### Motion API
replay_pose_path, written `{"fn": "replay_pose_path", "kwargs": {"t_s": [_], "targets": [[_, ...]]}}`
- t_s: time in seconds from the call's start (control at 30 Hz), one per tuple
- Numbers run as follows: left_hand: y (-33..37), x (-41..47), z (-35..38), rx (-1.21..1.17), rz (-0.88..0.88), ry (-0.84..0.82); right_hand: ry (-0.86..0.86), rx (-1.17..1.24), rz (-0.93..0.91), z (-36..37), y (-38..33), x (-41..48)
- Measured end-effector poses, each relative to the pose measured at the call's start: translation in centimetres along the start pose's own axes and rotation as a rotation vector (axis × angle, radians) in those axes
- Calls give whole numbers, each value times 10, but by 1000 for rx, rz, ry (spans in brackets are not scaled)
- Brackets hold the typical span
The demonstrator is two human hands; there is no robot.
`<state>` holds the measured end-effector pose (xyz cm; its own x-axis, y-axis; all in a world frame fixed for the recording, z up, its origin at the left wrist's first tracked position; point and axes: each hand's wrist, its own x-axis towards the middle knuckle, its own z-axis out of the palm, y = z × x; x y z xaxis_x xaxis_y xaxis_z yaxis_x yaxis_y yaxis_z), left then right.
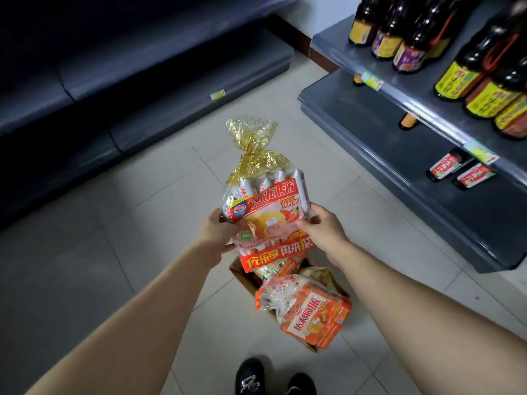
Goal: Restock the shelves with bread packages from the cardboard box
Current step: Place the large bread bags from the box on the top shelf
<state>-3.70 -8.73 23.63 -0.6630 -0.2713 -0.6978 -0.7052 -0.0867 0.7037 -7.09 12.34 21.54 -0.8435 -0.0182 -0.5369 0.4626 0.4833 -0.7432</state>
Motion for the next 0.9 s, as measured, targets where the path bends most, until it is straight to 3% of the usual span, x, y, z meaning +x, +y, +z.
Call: {"fn": "replay_pose_path", "kwargs": {"t_s": [0.17, 0.4, 0.9], "targets": [[62, -44, -27, -53, 45, -32, 16, 25, -94, -21, -75, -26], [142, -83, -73, -99, 184, 124, 29, 25, -241, -26, -185, -51], [326, -124, -250, -91, 559, 72, 180, 123, -484, 46, -436, -71]]}}
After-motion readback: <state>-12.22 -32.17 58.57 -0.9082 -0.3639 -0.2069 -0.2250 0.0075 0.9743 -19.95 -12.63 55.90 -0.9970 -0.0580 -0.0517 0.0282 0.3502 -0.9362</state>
